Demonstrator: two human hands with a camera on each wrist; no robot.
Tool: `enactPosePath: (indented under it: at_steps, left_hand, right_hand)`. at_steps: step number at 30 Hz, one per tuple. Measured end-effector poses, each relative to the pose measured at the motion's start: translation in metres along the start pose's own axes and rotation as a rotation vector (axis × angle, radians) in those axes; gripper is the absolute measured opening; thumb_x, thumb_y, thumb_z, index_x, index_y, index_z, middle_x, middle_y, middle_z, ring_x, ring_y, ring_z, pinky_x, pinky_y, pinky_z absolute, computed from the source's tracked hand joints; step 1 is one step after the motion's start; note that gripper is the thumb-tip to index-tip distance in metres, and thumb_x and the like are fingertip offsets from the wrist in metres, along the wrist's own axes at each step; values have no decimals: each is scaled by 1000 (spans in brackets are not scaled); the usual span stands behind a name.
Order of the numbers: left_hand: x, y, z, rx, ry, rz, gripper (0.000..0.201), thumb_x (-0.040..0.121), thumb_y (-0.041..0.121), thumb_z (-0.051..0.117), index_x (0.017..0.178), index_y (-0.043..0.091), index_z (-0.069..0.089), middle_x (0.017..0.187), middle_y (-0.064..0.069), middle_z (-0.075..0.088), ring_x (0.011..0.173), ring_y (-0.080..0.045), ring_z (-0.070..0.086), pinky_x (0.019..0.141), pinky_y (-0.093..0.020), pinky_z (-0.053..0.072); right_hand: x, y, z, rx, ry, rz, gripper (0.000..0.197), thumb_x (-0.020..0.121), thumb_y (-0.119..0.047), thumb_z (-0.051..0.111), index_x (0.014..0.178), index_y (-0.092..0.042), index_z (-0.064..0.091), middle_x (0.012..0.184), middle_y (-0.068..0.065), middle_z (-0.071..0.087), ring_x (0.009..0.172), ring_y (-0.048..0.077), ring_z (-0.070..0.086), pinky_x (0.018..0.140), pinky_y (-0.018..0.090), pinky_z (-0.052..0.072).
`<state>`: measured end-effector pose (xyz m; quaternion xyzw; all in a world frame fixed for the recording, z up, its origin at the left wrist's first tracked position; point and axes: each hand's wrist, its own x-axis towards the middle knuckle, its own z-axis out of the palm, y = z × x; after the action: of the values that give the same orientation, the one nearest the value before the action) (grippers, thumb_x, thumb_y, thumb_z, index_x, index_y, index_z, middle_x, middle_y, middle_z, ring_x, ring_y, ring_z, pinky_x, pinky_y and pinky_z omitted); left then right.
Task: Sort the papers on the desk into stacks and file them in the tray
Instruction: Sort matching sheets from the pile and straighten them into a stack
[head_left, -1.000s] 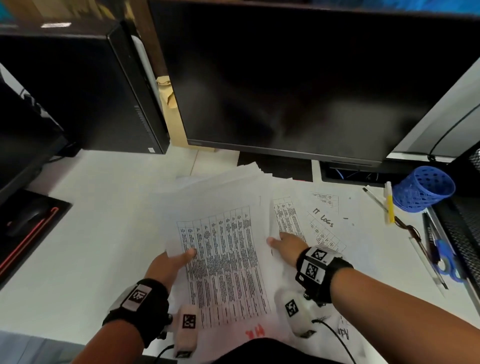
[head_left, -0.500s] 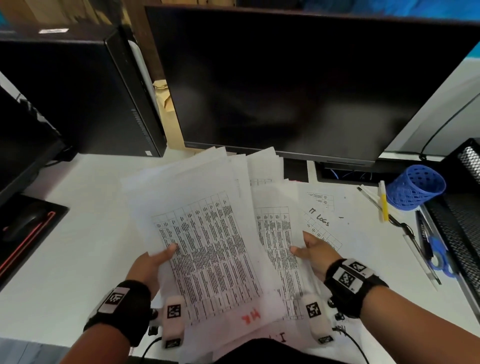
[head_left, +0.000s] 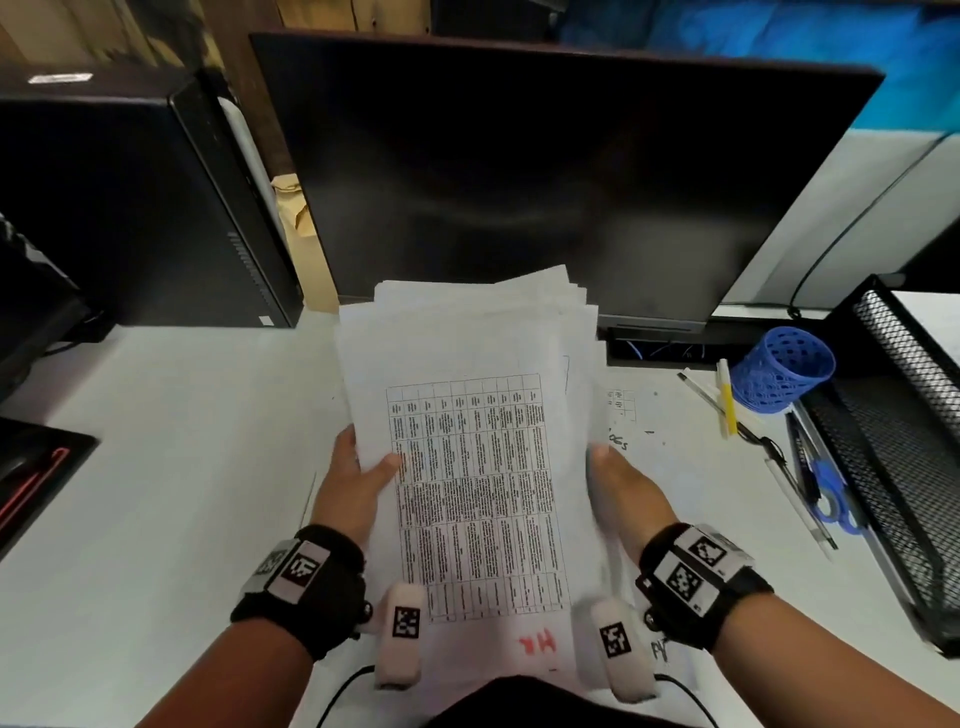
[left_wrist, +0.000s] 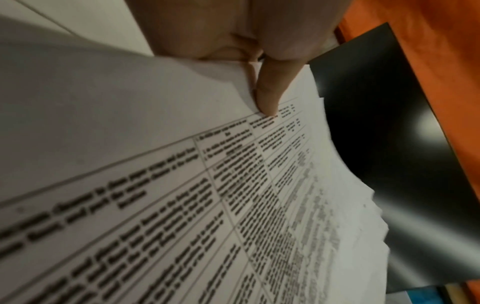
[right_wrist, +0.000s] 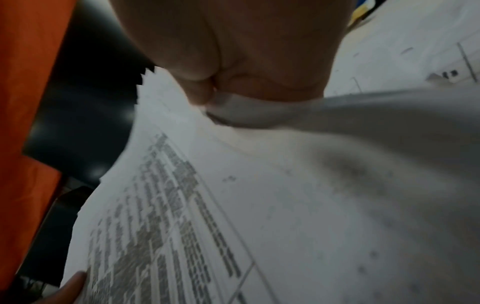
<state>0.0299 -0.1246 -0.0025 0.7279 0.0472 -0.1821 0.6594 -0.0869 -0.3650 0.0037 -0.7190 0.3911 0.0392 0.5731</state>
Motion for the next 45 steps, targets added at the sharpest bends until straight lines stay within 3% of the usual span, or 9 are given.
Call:
enactPosePath:
  at_steps: [4,9,15,18,22,29,35,41,45]
  left_hand:
    - [-6,11,7,72,-62,57,29,90,15,60,104,41,60,111,11,67,109,-13,60,104,-41,41]
    - [-20,55,16,16,-31,248,36,92,13,56,122,32,58,116,11,67,111,-9,60,102,-39,44]
    - [-43,91,31,33,20,541,50,97,18,45,141,32,26,117,37,43,101,32,41,85,7,32]
    - [-46,85,37,12,-21,510,43,95,19,48,124,44,29,121,28,48,105,25,46,86,4,35]
    - [-41,80,41,43,-22,464,55,88,16,61,130,29,28,122,8,55,110,3,53,75,2,42]
    - [-34,91,49,72,-7,417,57,89,9,59,125,36,25,114,15,54,99,5,53,65,5,40]
    - [-26,84,49,135,29,333,23,92,29,55,115,31,56,104,17,61,99,-1,56,85,-21,42]
    - [-27,95,45,50,58,367,22,93,28,53,113,35,57,103,19,65,94,10,58,76,-14,42]
    - [-32,94,48,28,45,382,34,94,31,52,127,33,52,114,18,64,108,1,57,94,-27,44]
  right_hand:
    - [-6,-5,-1,107,21,-119,31,94,-47,44,120,-34,53,117,-11,62,114,15,56,104,36,40]
    - [-18,-41,-14,223,145,-330,29,95,-30,49,124,-30,51,108,-12,63,109,13,58,94,30,44]
    - [-45,-75,-24,348,117,-598,33,83,-28,62,113,-14,63,95,-14,72,93,-3,66,85,17,53]
    - [-51,-74,-23,370,75,-624,28,77,-7,71,103,-16,65,81,-23,72,81,-10,66,71,6,50]
    - [-48,-81,-24,375,80,-641,43,72,-14,76,114,-11,66,101,-2,74,95,7,68,78,17,54]
    - [-54,-122,-37,277,303,-891,35,85,-15,67,114,-29,53,101,-11,59,91,0,59,81,15,48]
    - [-48,-132,-45,-60,454,-1121,50,90,-11,58,131,-36,44,104,-3,51,95,-5,49,90,6,36]
    - [-31,-115,-46,226,355,-900,64,86,-20,65,138,-35,33,133,-3,50,119,14,52,102,35,45]
    - [-21,-83,-30,145,196,-559,37,91,-26,58,126,-21,49,113,-16,61,106,-4,56,101,37,46]
